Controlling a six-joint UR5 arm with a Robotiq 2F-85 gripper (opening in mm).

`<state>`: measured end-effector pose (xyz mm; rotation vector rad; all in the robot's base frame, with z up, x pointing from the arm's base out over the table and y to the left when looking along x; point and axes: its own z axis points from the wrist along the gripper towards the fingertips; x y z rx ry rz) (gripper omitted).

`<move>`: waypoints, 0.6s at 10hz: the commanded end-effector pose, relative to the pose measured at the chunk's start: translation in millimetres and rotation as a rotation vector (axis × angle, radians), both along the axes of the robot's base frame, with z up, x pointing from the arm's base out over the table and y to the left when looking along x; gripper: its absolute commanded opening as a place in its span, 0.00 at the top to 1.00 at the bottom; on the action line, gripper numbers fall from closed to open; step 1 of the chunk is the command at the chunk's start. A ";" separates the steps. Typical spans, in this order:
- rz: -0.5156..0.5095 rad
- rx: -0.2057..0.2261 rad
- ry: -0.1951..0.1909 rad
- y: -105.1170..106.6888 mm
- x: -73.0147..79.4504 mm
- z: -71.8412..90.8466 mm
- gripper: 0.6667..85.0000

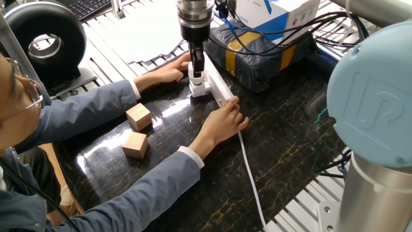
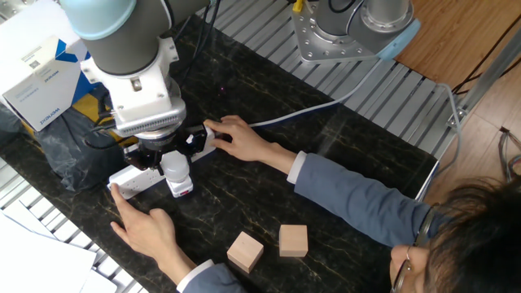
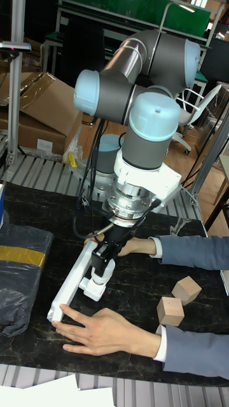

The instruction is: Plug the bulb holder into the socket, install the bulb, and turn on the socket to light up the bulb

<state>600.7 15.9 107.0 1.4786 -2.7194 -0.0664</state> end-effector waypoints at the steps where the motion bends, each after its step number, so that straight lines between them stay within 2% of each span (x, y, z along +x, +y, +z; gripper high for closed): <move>1: -0.106 0.017 0.023 6.0 -1.6 -0.6 0.72; 2: -0.137 0.021 0.029 7.5 -2.5 0.1 0.73; 6: -0.248 -0.007 0.034 6.7 -0.7 2.8 0.74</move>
